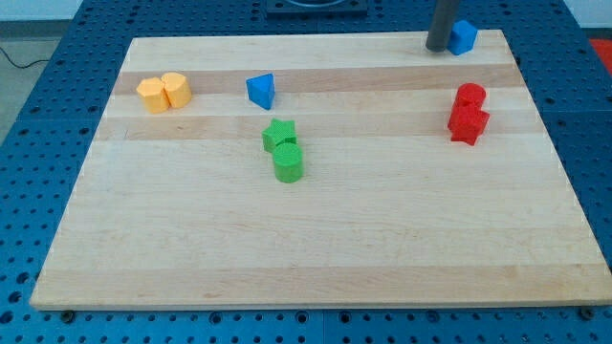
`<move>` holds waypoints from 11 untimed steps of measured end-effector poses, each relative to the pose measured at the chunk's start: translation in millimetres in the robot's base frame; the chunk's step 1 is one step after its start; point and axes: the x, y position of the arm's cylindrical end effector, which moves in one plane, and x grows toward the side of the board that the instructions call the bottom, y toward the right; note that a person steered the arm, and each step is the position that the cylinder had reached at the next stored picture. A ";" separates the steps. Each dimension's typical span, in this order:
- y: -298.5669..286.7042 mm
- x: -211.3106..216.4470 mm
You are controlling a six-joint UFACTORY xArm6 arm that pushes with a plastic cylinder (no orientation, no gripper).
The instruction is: Push the blue triangle slightly towards the top center of the board
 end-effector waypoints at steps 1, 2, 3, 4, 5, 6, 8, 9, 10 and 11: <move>-6.2 44.6; -40.8 86.9; -96.0 101.1; -171.1 108.8; -236.0 127.8; -279.9 155.8; -334.2 130.9; -303.5 121.0; -264.3 107.4; -230.0 100.9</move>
